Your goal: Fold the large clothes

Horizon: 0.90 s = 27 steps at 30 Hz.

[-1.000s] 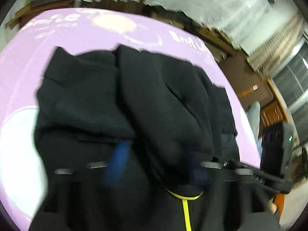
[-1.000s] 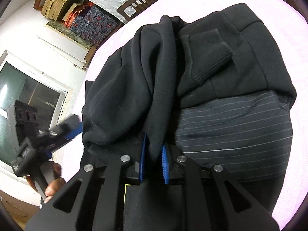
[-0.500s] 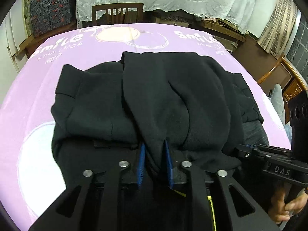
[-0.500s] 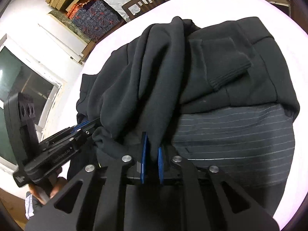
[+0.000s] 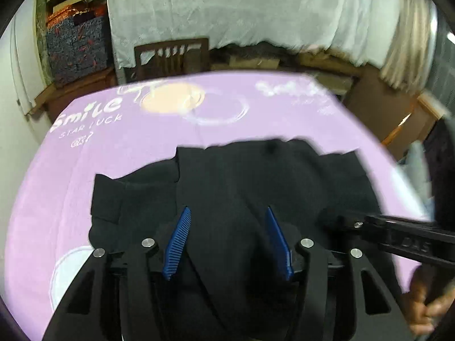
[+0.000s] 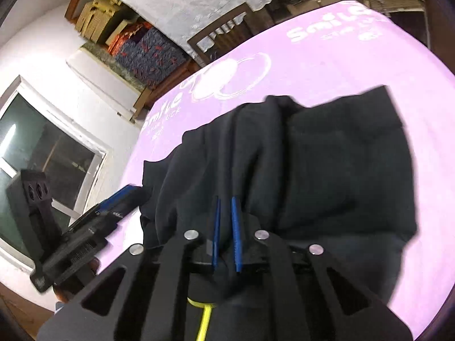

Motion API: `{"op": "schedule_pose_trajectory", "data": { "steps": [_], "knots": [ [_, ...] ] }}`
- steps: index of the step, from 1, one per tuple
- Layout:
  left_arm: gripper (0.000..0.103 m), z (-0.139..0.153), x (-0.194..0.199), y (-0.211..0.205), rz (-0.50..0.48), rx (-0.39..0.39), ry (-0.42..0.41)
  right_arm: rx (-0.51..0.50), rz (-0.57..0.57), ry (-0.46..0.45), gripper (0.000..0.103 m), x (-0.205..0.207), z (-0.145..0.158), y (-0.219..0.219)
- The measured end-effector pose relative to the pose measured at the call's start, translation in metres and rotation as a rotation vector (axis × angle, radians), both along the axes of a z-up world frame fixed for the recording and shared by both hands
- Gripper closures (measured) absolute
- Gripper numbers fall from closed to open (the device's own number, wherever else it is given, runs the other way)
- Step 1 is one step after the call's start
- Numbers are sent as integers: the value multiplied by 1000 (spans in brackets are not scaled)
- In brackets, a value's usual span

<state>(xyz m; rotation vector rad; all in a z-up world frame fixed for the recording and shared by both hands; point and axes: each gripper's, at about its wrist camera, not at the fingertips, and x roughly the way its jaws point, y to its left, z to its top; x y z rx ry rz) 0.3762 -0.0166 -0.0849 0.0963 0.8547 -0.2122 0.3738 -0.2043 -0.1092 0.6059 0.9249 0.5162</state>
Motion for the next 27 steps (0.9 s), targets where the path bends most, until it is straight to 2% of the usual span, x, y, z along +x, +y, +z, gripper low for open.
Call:
{"op": "schedule_pose_trajectory", "data": {
  "steps": [1,2,3,4,5,6,8,11,13,16,18,21,24,26,27],
  "knots": [
    [54,-16,12,2,28,23,48,-29,5,14,96,9,-5,7],
    [55,-31,21,6,56,45,85,-53,-3,25,96,13,-9,12],
    [50,-38,23,12,54,40,64,-85,-23,38,97,16,-14,12],
    [49,-38,21,12,42,44,51,-126,-52,65,102,23,-27,6],
    [49,-39,19,9,32,62,40,-127,-59,77,103,25,-35,-1],
    [48,-39,18,7,31,76,34,-72,-44,83,103,28,-45,-11],
    [47,-39,17,4,31,93,26,-44,-33,77,103,27,-50,-17],
    [47,-35,17,13,40,44,55,-111,-29,47,103,26,-46,-10],
    [47,-24,9,24,56,16,62,-108,-34,51,103,25,-45,-9],
    [47,-2,-19,30,22,9,4,-118,-66,47,103,15,-35,-14],
    [43,4,-37,25,-18,14,-24,-121,-59,21,98,5,-22,-9],
    [42,-6,-55,10,-70,71,-18,-63,-1,-12,98,-17,-7,2],
    [40,-31,-61,1,-75,184,-9,-63,79,-25,98,-33,-3,26],
    [34,-37,-57,4,-58,175,-12,-89,123,3,100,-39,-12,40],
    [27,-38,-53,5,-41,172,-3,-121,119,19,103,-40,-19,43]
  ]
}}
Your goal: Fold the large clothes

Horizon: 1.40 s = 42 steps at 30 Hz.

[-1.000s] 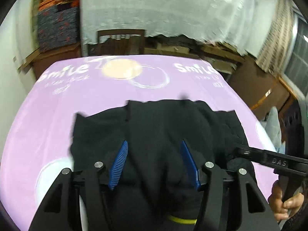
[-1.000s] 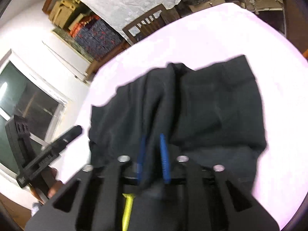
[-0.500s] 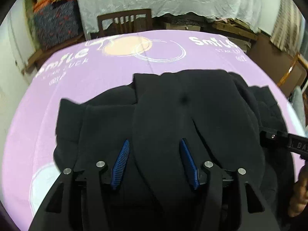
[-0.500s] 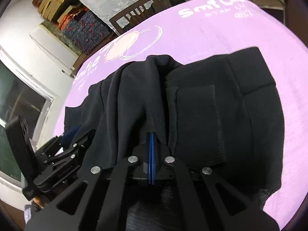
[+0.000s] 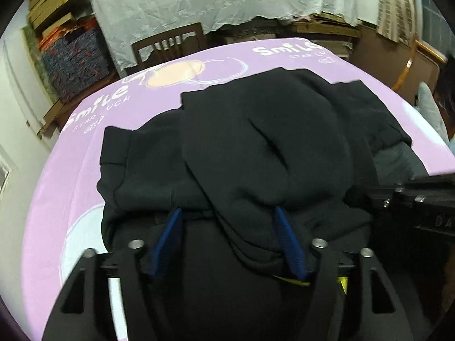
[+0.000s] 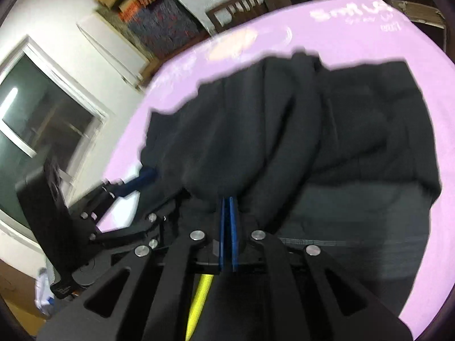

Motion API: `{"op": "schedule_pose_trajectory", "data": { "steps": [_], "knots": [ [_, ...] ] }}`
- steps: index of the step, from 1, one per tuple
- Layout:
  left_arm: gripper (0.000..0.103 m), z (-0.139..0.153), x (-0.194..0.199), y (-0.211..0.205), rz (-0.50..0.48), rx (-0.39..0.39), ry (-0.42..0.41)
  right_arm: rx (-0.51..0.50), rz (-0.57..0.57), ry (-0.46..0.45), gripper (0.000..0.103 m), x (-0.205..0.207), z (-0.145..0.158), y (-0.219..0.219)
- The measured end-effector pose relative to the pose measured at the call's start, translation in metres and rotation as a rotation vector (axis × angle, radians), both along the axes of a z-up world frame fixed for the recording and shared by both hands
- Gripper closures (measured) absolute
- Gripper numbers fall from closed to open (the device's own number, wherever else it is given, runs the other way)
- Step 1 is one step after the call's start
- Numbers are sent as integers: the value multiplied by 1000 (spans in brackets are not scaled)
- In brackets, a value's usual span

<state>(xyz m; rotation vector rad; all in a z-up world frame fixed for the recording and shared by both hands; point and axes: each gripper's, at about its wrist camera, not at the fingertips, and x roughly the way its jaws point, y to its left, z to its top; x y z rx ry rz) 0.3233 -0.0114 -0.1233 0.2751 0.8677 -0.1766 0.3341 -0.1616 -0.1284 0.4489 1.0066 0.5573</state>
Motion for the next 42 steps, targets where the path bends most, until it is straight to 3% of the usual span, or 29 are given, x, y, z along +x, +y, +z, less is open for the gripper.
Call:
{"op": "schedule_pose_trajectory", "data": {
  "steps": [1,4,8,13,14,17,20,25,31,36,42],
  "knots": [
    [19,-2,2,4,15,-8,8,-49,-14,18,103,2,-12,2],
    [8,-7,14,19,61,-85,66,3,-20,31,103,9,-19,-3],
    [11,1,16,42,103,-202,136,-16,-30,40,103,10,-16,0],
    [12,33,-26,70,112,-249,55,41,-78,23,97,-12,2,-21],
    [12,36,-35,75,111,-259,49,47,-88,9,89,-23,6,-28],
    [12,36,-60,83,107,-253,42,64,-126,-35,79,-48,15,-46],
    [12,25,-74,87,115,-226,61,82,-145,-38,77,-69,13,-60],
    [13,7,-68,111,179,-237,133,68,-188,-51,62,-96,7,-86],
    [18,9,-53,123,169,-298,159,107,-266,1,61,-95,-14,-122],
    [24,6,-33,116,155,-280,174,114,-291,20,61,-86,-22,-134],
    [25,3,-19,119,164,-277,172,119,-299,27,61,-73,-26,-141]
  ]
}}
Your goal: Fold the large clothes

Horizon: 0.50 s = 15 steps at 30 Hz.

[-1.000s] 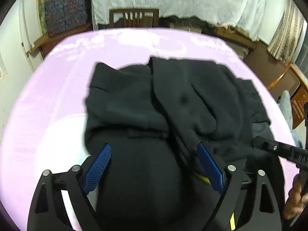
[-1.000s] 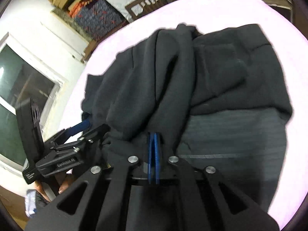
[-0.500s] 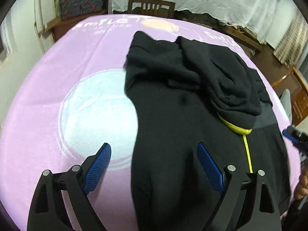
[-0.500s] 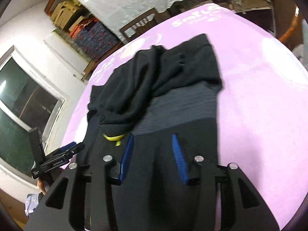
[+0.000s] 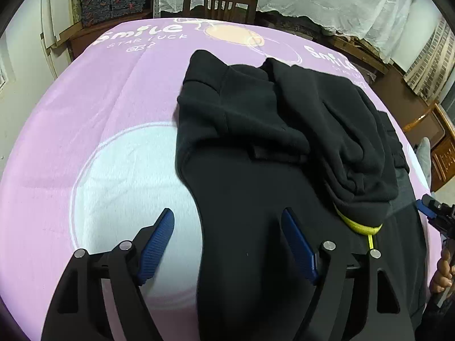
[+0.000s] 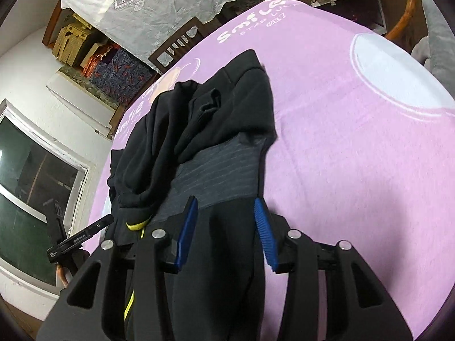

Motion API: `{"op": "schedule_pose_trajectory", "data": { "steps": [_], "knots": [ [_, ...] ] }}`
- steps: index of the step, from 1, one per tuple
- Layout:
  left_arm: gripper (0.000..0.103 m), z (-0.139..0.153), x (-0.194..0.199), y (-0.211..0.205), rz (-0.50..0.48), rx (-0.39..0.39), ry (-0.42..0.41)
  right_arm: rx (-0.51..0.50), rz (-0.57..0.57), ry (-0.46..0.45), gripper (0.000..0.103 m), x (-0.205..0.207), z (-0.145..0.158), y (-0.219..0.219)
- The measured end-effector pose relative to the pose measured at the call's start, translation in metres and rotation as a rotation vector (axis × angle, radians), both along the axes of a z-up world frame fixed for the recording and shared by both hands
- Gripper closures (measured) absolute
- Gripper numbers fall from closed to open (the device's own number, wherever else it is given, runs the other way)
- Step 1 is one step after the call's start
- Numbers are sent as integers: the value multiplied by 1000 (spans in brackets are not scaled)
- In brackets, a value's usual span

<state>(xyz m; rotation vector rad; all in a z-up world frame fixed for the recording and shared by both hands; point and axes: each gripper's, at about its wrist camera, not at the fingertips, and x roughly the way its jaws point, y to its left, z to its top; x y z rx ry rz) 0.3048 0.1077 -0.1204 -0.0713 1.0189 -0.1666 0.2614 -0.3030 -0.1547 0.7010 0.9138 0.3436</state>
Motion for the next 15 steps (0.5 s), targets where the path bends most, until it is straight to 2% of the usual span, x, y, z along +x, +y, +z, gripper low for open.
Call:
{"op": "schedule_pose_trajectory", "data": {
  "steps": [4,8,15],
  "knots": [
    [25,1,0,4,0,-37,-6,3,11,13,60,9,-4,1],
    [25,1,-8,1,-18,-50,-6,4,20,10,54,9,-6,3],
    [25,-5,-45,-31,-111,120,-12,6,44,16,49,-3,-9,6]
  ]
}}
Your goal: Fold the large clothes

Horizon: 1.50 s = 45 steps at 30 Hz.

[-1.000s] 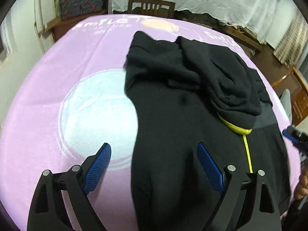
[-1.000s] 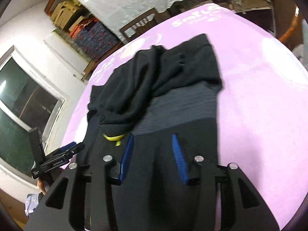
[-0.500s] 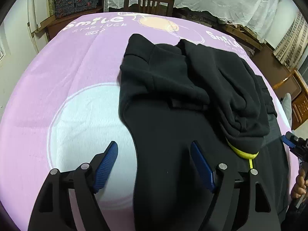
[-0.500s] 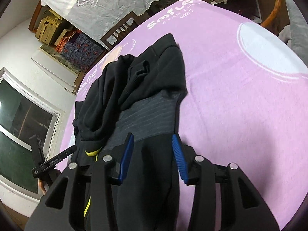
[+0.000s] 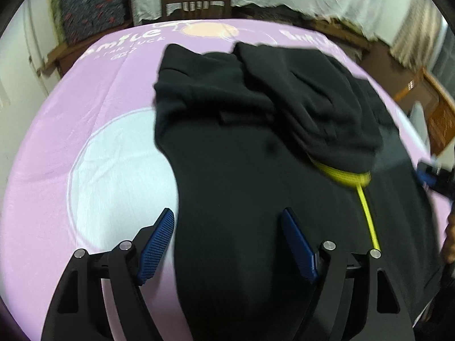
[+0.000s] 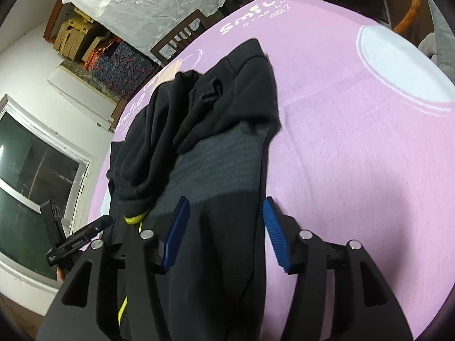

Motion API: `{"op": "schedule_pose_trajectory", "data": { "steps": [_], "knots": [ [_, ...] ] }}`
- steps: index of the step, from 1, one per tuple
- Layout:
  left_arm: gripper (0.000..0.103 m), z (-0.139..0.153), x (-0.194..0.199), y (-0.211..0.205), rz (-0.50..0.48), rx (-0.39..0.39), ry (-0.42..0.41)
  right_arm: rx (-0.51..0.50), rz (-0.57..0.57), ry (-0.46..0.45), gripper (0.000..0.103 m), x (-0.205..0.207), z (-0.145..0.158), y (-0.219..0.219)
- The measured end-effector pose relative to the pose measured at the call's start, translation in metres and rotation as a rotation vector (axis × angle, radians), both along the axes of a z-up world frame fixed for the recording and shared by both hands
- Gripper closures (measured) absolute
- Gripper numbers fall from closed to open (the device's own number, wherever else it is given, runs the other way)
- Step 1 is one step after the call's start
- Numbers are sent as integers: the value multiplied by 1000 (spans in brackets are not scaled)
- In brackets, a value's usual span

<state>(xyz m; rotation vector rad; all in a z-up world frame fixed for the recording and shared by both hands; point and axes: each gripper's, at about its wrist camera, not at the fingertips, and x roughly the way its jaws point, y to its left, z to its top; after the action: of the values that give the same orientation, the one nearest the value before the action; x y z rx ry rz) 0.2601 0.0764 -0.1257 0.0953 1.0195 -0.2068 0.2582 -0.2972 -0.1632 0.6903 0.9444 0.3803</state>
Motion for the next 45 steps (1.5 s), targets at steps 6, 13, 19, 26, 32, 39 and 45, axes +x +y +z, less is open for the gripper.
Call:
{"op": "schedule_pose_trajectory", "data": {
  "steps": [6,13,19,26,32,39,45],
  "knots": [
    [25,-1,-36,-9,-19,78,-33,19,18,-2,47,-27,0,1],
    [25,0,-74,-13,-53,109,-68,5,45,-18,43,-64,4,7],
    [25,2,-100,-21,-82,129,-109,1,67,-35,42,-92,7,13],
    [26,1,-111,-19,-72,100,-112,4,86,-54,40,-111,8,16],
    [26,2,-121,-12,-66,30,-104,20,100,-61,40,-124,4,15],
    [26,5,-130,12,-54,-156,-74,28,125,-72,39,-136,0,16],
    [26,7,-130,39,-16,-306,-33,36,137,-87,39,-144,-1,16]
  ]
}}
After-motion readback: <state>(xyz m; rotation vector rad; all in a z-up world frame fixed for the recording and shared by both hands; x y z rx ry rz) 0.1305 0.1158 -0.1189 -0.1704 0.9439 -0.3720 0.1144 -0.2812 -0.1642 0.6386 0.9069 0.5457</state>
